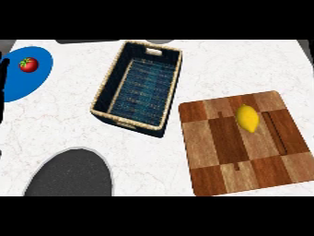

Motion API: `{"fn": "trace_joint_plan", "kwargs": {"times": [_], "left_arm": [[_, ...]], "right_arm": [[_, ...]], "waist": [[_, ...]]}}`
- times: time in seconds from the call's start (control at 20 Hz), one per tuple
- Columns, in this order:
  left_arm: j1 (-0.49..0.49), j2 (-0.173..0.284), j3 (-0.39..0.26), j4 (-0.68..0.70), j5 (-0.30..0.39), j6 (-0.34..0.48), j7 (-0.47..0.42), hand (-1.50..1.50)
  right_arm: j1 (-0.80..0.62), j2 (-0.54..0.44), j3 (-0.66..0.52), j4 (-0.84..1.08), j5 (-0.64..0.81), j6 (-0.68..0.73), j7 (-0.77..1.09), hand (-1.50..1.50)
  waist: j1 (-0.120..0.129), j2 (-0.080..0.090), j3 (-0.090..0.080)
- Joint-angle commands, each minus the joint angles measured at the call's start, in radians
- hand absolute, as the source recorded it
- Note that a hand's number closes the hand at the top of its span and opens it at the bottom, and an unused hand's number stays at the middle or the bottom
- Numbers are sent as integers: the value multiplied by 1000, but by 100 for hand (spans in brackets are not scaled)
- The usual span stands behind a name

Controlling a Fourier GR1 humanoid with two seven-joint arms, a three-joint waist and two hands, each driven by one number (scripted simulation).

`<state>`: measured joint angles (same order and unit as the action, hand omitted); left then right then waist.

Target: Pick the lemon from the cutting board and place it in the basket

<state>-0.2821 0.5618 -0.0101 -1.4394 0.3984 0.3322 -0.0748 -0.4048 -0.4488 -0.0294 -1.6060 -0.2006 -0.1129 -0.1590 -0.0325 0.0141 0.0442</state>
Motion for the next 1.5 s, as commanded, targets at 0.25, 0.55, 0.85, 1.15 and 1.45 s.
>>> {"fn": "trace_joint_plan", "kwargs": {"times": [0.25, 0.55, 0.85, 1.15, 1.45], "left_arm": [[-34, 74, -198, -40, -170, -123, -15, 0], [23, 24, -246, -41, -197, -117, 13, 0], [42, 11, -244, -28, -210, -113, -10, 0], [57, 22, -245, -53, -209, -117, 14, 0], [52, 30, -235, -41, -218, -128, -10, 0]], "right_arm": [[-42, 115, 235, 198, -151, 283, 179, 150], [-36, 441, 364, 191, -46, -80, 227, -150], [-219, 177, 366, 166, 263, -186, 452, -150], [-412, -124, 453, 247, 358, 160, 743, -150], [-545, -229, 536, 253, 189, 653, 840, -150]], "waist": [[92, 10, -41], [47, -16, -45], [24, -25, -50], [42, -30, -53], [43, -20, -50]]}}
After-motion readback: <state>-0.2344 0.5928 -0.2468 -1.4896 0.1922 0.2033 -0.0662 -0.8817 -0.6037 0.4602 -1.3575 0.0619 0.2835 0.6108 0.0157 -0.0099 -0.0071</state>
